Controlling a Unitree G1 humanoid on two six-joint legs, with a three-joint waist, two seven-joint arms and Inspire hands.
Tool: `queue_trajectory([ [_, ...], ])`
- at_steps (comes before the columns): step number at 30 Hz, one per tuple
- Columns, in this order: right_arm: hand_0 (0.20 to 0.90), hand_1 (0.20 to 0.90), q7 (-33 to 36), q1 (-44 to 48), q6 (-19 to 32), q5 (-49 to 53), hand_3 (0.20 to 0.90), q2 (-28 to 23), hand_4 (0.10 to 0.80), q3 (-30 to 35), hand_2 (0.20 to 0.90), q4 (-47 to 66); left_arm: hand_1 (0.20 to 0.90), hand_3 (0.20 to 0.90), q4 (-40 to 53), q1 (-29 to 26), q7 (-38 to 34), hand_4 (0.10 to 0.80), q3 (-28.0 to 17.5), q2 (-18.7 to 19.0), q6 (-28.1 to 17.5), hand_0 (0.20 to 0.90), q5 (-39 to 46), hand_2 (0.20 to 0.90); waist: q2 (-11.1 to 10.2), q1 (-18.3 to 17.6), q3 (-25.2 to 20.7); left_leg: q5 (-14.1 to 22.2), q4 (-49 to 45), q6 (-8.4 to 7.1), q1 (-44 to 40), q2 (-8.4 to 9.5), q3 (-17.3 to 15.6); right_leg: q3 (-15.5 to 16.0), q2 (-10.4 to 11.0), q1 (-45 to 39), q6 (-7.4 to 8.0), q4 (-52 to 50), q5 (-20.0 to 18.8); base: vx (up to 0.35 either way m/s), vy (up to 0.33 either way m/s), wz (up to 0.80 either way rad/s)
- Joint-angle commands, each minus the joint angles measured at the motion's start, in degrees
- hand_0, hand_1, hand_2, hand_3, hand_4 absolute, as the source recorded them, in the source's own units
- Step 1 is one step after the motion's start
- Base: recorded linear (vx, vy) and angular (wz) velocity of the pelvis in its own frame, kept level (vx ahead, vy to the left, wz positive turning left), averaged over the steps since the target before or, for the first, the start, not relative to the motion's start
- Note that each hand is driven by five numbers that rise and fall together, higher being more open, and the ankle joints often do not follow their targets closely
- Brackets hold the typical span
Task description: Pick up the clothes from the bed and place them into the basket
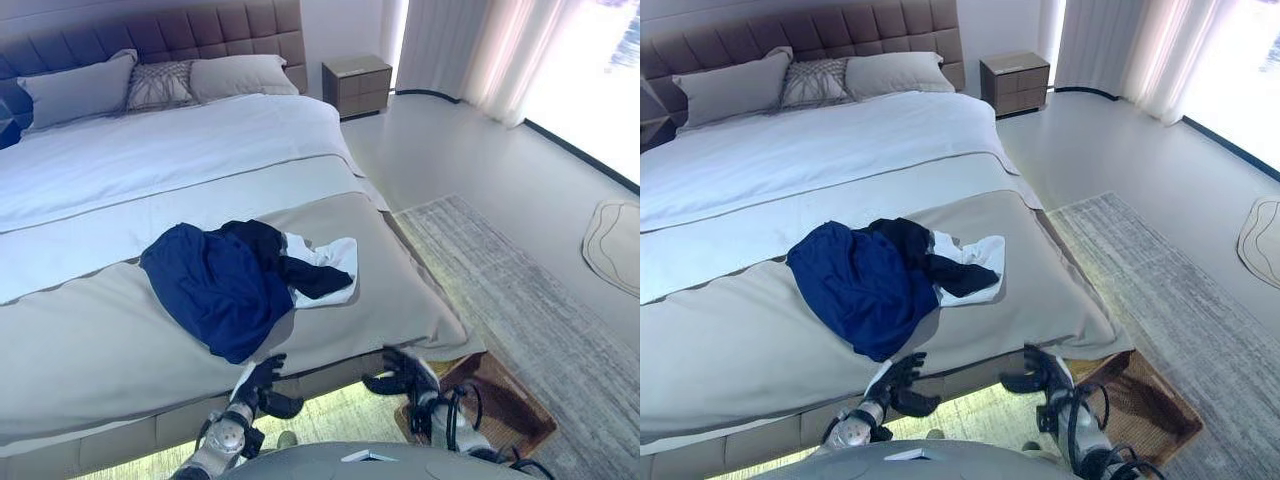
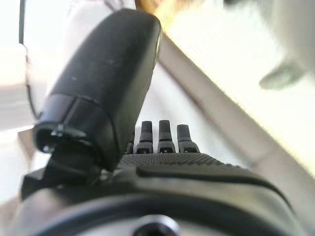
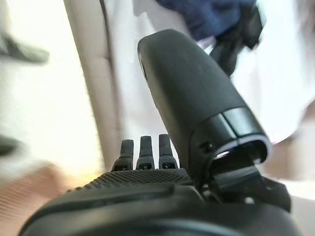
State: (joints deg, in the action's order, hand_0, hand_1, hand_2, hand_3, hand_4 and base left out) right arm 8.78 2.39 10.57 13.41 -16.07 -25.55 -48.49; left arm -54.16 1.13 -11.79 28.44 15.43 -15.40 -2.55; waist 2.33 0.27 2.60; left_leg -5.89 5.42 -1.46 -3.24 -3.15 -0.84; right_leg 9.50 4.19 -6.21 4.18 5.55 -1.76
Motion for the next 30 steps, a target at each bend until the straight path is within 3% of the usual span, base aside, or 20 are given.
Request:
queue_trajectory([
  [1,0.900,0.900,12.16,9.72,3.12,-19.97,0.900,-3.98,0.800,-3.53,0.900,15.07,0.900,0.900,4.59,-8.21,-6.58,0.800,-0.24,6.12,1.85,0.900,-6.78,0.900,-2.18,2.24,4.03,4.54,-0.42,2.17,-1.74,4.26,1.00,0.22,-0.33,-0.48,-0.37,-1.13,-1.05,-0.013,-0.072,0.18],
  [4,0.900,0.900,14.27,15.32,-1.74,-31.43,0.900,-10.21,0.800,-5.92,0.900,23.21,0.900,0.900,6.12,-7.65,-4.94,0.800,-2.11,9.48,4.91,0.900,-6.58,0.900,-2.27,3.24,4.43,4.04,-0.42,1.75,-1.06,4.00,1.06,1.93,-0.33,-0.32,-0.45,-1.58,-0.45,-0.004,-0.071,0.17],
  [8,0.900,0.900,14.02,25.50,-7.57,-37.43,0.900,-15.76,0.800,-6.49,0.900,25.45,0.900,0.900,5.36,-11.44,-0.87,0.800,-1.86,9.74,5.66,0.900,-5.05,0.900,-2.37,2.88,4.78,2.95,-0.42,0.15,-0.52,1.55,-6.08,5.56,0.09,0.44,-0.74,-1.81,-0.32,-0.033,0.021,0.35],
  [9,0.900,0.900,13.59,28.16,-8.69,-38.26,0.900,-16.37,0.800,-6.88,0.900,25.33,0.900,0.900,4.72,-12.48,-0.28,0.800,-1.49,9.24,5.65,0.900,-5.06,0.900,-2.55,2.86,5.02,2.81,-1.04,-0.18,-0.42,1.32,-6.39,5.86,0.39,0.68,-0.94,-1.79,-0.50,-0.022,0.101,0.51],
  [11,0.900,0.900,12.58,32.53,-9.63,-40.56,0.900,-16.76,0.800,-7.93,0.900,24.71,0.900,0.900,3.43,-13.18,0.04,0.800,-0.77,8.18,5.21,0.900,-4.68,0.900,-3.10,3.44,5.67,3.43,-3.78,-0.55,1.00,1.60,-3.66,5.27,1.26,1.13,-1.17,-2.12,-1.01,0.033,0.190,0.52],
  [12,0.900,0.900,10.53,38.27,-12.09,-43.35,0.900,-16.62,0.800,-10.63,0.900,24.36,0.900,0.900,2.60,-12.46,0.06,0.800,-0.40,6.65,4.00,0.900,-4.28,0.900,-3.11,4.83,6.53,3.53,-4.51,-0.54,2.21,2.20,1.07,3.42,2.40,1.83,-0.90,-3.03,-1.41,0.053,0.256,0.28],
  [16,0.900,0.900,8.43,43.44,-15.31,-46.10,0.900,-16.07,0.800,-14.39,0.900,24.88,0.900,0.900,3.04,-11.24,0.97,0.800,0.32,5.14,3.70,0.900,-4.55,0.900,-2.41,5.94,6.80,3.33,-2.22,0.15,1.16,2.42,1.15,3.53,3.86,1.85,0.03,-4.17,-1.13,0.098,0.239,0.02],
  [18,0.900,0.900,5.94,47.70,-16.91,-45.95,0.900,-15.39,0.800,-17.01,0.900,25.03,0.900,0.900,3.42,-11.05,1.47,0.800,1.45,5.50,4.13,0.900,-4.87,0.900,-2.56,6.96,6.34,3.54,-1.38,0.79,0.63,2.80,0.85,3.81,5.08,2.26,1.33,-4.71,-1.53,0.178,0.231,0.08],
  [22,0.900,0.900,4.41,52.82,-18.45,-47.07,0.900,-12.14,0.800,-19.64,0.900,21.69,0.900,0.900,4.11,-12.04,1.71,0.800,2.13,6.50,5.19,0.900,-3.37,0.900,-2.47,8.38,6.96,3.70,-1.38,1.55,1.56,3.21,0.73,3.95,6.23,3.89,2.26,-5.97,-1.63,0.066,0.137,0.03],
  [30,0.900,0.900,2.24,63.76,-20.88,-49.08,0.900,-7.21,0.800,-23.93,0.900,10.86,0.900,0.900,6.64,-16.27,0.03,0.800,2.09,8.48,6.97,0.900,-0.27,0.900,-2.04,13.92,12.05,3.02,-6.01,2.28,9.83,4.91,3.43,6.69,8.06,8.29,1.75,-9.43,-1.04,-0.079,0.099,0.20],
])
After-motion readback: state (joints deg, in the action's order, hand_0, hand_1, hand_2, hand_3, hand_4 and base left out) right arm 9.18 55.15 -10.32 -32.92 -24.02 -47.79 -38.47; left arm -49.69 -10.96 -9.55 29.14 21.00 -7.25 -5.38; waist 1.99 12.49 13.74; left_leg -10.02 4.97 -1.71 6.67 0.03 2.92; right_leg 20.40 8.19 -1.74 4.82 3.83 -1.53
